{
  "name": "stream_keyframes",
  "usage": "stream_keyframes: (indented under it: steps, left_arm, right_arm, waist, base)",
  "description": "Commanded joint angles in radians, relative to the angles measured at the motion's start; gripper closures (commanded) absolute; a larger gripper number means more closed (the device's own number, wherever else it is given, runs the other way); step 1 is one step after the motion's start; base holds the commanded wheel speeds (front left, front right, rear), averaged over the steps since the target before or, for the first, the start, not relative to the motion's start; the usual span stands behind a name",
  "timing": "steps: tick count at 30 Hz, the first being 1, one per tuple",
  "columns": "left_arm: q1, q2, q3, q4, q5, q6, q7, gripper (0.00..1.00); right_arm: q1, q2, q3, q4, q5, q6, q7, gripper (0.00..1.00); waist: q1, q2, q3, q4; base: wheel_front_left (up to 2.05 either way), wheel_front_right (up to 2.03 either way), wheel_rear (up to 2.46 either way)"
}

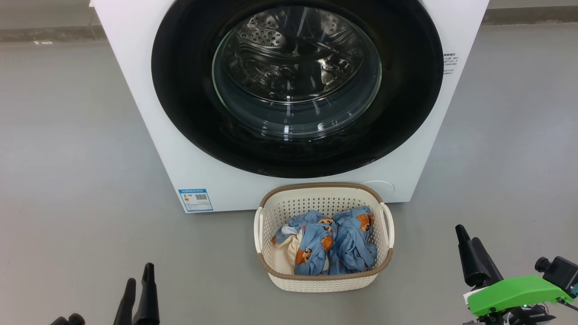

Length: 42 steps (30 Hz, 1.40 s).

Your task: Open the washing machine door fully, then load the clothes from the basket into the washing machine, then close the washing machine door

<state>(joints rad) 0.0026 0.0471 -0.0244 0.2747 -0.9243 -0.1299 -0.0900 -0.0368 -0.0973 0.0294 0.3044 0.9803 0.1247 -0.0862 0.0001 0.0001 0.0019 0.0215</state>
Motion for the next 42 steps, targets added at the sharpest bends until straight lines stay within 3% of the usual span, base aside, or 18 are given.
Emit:
stream_keyframes:
  steps: [1, 42]
  left_arm:
    - [-0.042, 0.02, 0.015, -0.028, 0.031, 0.0, -0.013, 0.0]
    - [-0.063, 0.036, -0.014, -0.062, 0.491, -0.001, -0.128, 0.0]
  right_arm:
    - [-0.049, -0.021, 0.015, -0.031, -0.028, 0.004, -0.014, 0.0]
    - [-0.07, -0.073, 0.09, -0.05, -0.414, 0.005, -0.131, 0.0]
  waist:
    - [-0.0001, -0.0001, 0.0, 0.0]
    - [-0.0001, -0.0001, 0.002, 0.015]
  base:
    - [0.0, 0.0, 0.0]
    - [0.0, 0.0, 0.0]
